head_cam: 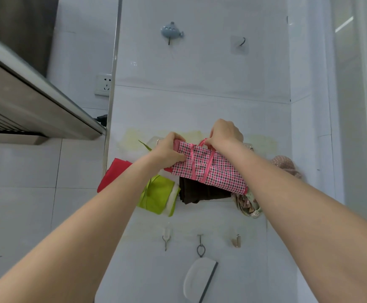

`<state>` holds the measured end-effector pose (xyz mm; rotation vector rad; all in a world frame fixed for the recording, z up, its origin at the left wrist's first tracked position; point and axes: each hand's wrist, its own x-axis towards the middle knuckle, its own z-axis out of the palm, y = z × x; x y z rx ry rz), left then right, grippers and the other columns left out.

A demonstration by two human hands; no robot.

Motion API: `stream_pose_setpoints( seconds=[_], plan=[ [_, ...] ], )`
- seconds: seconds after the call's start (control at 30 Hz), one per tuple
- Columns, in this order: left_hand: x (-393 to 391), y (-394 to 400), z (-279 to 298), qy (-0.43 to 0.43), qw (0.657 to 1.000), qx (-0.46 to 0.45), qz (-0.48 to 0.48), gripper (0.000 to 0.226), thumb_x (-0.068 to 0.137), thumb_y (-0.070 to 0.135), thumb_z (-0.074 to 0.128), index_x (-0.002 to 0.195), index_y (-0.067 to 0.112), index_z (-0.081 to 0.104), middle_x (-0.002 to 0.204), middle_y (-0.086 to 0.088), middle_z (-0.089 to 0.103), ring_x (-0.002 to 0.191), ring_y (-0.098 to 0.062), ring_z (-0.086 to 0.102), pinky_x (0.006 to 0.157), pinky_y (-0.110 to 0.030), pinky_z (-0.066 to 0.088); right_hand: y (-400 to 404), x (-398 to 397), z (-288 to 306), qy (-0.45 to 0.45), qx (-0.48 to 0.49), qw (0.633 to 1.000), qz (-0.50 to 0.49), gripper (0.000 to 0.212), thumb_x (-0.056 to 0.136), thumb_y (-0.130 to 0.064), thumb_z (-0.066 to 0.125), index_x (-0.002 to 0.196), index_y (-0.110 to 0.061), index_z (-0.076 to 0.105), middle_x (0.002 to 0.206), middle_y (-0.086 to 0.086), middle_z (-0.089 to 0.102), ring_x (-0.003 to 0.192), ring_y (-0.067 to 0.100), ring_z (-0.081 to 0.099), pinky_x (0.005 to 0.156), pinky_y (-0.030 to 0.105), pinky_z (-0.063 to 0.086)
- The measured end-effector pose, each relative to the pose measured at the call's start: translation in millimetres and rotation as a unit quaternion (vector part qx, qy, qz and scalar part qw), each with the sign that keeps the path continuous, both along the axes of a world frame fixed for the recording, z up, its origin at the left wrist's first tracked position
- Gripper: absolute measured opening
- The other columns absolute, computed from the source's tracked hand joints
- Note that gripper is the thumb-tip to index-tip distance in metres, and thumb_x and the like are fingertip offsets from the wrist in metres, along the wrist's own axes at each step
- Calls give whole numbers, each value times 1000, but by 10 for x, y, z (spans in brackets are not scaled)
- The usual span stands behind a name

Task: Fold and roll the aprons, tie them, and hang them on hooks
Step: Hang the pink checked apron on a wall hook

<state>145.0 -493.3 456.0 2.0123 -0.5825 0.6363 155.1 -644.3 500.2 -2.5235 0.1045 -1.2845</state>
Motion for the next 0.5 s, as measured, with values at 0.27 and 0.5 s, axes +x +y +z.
stream_pose_setpoints(
  seconds=[0.27, 0.5],
  plan=[
    [66, -5, -77, 5, 1000, -10, -6, 40, 85, 2, 59, 117, 18, 43, 120, -11, 49, 109, -29, 55, 81, -36, 52, 53, 38, -70, -2, 0, 1000, 1, 7, 85, -13, 64, 80, -8, 63, 80, 5, 61, 74, 24, 55, 64, 30, 40],
    [127, 30, -261, 17, 1000, -12, 10, 32, 84, 4, 61, 107, 16, 42, 87, 4, 49, 90, -18, 53, 72, -30, 48, 162, 100, -221, 51, -4, 999, 6, 32, 90, -22, 56, 117, -7, 49, 125, 13, 46, 120, 30, 40, 95, 37, 37]
  ],
)
